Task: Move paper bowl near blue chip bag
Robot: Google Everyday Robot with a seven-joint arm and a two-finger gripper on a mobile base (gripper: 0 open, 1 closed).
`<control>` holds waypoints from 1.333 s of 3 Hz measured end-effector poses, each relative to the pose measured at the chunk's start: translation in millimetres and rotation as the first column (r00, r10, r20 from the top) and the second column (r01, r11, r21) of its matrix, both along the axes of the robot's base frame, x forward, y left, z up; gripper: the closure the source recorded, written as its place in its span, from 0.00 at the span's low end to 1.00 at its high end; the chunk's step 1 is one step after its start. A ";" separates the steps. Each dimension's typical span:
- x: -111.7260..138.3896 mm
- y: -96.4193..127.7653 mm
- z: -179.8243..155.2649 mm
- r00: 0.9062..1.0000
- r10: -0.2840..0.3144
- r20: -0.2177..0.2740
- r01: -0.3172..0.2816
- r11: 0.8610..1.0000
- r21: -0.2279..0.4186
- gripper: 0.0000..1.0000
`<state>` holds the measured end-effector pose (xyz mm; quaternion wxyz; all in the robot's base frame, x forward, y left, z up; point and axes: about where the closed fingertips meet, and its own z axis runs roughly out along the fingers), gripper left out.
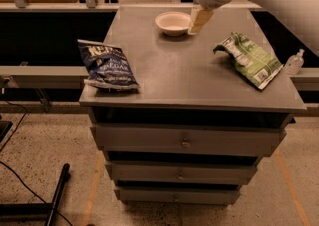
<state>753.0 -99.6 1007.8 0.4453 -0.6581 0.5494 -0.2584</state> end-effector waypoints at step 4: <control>70.8 23.9 -59.8 0.989 0.074 0.125 -0.087 0.991 0.104 0.00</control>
Offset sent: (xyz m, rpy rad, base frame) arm 0.0690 0.0313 -0.0364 0.0777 -0.1246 0.0914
